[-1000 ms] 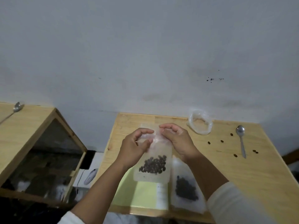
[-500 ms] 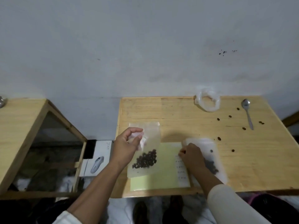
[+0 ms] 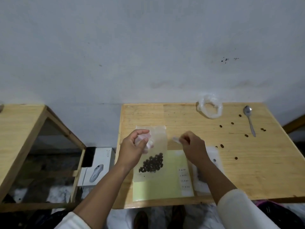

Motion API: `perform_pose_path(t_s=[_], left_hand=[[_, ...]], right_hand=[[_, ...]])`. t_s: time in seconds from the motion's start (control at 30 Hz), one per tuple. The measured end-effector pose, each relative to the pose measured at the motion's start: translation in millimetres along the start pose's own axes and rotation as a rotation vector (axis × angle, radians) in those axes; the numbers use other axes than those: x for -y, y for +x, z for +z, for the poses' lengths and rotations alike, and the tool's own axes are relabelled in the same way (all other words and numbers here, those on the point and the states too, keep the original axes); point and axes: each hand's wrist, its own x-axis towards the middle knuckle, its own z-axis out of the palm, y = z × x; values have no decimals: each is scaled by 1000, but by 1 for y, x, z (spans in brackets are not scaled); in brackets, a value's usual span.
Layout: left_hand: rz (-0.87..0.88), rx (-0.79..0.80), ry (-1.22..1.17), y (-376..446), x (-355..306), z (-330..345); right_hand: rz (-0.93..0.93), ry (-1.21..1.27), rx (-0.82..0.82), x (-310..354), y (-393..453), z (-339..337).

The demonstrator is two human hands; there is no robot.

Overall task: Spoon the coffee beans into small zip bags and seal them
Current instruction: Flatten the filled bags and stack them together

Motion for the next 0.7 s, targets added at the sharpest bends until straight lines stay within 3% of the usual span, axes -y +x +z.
perform_pose_path(t_s=[0.23,0.7], left_hand=[[56,7,29,3,-17,0],[145,8,-55,-14,-41,-21]], right_hand=[[-220,152,101,93,-9,-21],[-319,-72,62,123,-23,-11]])
